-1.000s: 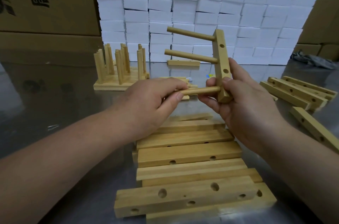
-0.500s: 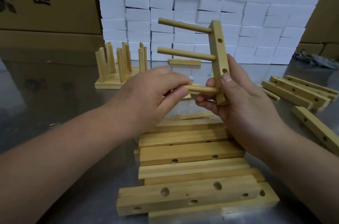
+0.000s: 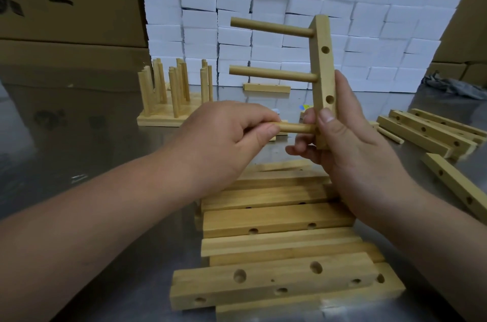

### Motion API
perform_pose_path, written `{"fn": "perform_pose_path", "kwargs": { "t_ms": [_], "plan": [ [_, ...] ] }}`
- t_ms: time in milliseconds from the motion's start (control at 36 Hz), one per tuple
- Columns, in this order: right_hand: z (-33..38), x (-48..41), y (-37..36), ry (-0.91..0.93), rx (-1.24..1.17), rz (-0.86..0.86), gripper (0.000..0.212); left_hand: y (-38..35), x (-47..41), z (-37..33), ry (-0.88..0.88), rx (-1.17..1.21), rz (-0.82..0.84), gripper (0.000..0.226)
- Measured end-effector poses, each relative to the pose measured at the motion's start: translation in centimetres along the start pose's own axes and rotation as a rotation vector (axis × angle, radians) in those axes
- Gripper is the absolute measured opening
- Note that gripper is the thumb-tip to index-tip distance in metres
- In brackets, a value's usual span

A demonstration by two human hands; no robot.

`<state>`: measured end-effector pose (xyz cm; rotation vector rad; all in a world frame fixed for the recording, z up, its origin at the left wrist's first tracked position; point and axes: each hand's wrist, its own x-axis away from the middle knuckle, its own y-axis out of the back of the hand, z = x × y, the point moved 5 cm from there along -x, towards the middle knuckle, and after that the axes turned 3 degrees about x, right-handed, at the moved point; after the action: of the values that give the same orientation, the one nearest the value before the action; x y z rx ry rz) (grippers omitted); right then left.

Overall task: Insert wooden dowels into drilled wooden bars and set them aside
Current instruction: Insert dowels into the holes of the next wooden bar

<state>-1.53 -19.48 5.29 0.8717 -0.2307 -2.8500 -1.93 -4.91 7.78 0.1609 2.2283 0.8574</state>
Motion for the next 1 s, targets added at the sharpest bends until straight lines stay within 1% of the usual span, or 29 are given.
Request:
{"fn": "perform_pose_path", "kwargs": {
  "t_ms": [56,83,111,167,278,361,389,444,472,500,556,583,639,695,750,806,861,917,945,1000],
  "plan": [
    [0.1,0.1,0.0,0.005,-0.004,-0.001,0.063,-0.1,0.0,0.0,0.050,0.043,0.023,0.012],
    [0.1,0.1,0.0,0.008,0.002,-0.001,0.059,-0.2,0.0,0.0,0.082,0.065,0.036,0.015],
    [0.1,0.1,0.0,0.009,0.015,-0.003,0.059,-0.3,0.0,0.1,0.111,0.085,0.050,0.019],
    [0.2,0.1,0.1,0.007,0.039,-0.011,0.059,-0.4,0.0,0.1,0.144,0.119,0.075,0.017],
    [0.2,0.1,0.1,-0.003,0.069,-0.029,0.058,-0.3,-0.2,0.4,0.162,0.148,0.058,0.016],
    [-0.1,-0.1,0.6,-0.039,0.086,-0.111,0.064,-0.4,-0.3,0.4,0.142,0.149,0.034,0.016],
    [-0.3,-0.2,0.7,-0.059,0.086,-0.136,0.063,-0.4,-0.3,0.3,0.134,0.128,0.045,0.020],
    [-0.8,-0.6,1.3,-0.122,0.039,-0.211,0.053,-0.2,-0.1,0.5,0.119,0.047,0.055,0.040],
    [-1.1,-0.8,1.9,-0.163,-0.008,-0.264,0.049,0.2,-0.2,0.7,0.112,0.030,0.027,0.044],
    [-1.2,-1.1,2.5,-0.198,-0.060,-0.309,0.044,0.8,-0.2,1.0,0.115,0.052,-0.025,0.041],
    [-1.0,-1.5,3.7,-0.233,-0.153,-0.363,0.028,1.9,-0.4,2.1,0.143,0.133,-0.142,0.029],
    [-0.9,-1.6,4.2,-0.251,-0.193,-0.384,0.024,2.2,-0.5,2.6,0.163,0.140,-0.187,0.025],
    [-0.9,-1.6,5.0,-0.299,-0.278,-0.402,0.025,2.2,-0.7,4.0,0.224,0.096,-0.232,0.020],
    [-0.9,-1.6,4.9,-0.359,-0.357,-0.355,0.025,1.8,-0.9,5.4,0.295,0.085,-0.237,0.017],
    [-1.2,-1.5,4.4,-0.436,-0.426,-0.239,0.026,1.5,-1.0,6.3,0.333,0.148,-0.232,0.019],
    [-1.5,-1.3,3.6,-0.516,-0.460,-0.094,0.027,1.4,-1.1,6.8,0.351,0.227,-0.218,0.034],
    [-1.8,-1.1,2.9,-0.580,-0.460,0.034,0.031,1.4,-1.1,6.9,0.328,0.268,-0.168,0.046],
    [-2.0,-0.8,2.4,-0.626,-0.464,0.127,0.036,1.2,-1.2,6.6,0.295,0.308,-0.105,0.051],
    [-2.1,-0.8,2.1,-0.642,-0.465,0.168,0.038,1.1,-1.2,6.4,0.286,0.336,-0.078,0.048],
    [-2.1,-0.7,1.8,-0.657,-0.460,0.237,0.041,0.7,-1.1,6.1,0.264,0.405,-0.044,0.034]
  ]
}}
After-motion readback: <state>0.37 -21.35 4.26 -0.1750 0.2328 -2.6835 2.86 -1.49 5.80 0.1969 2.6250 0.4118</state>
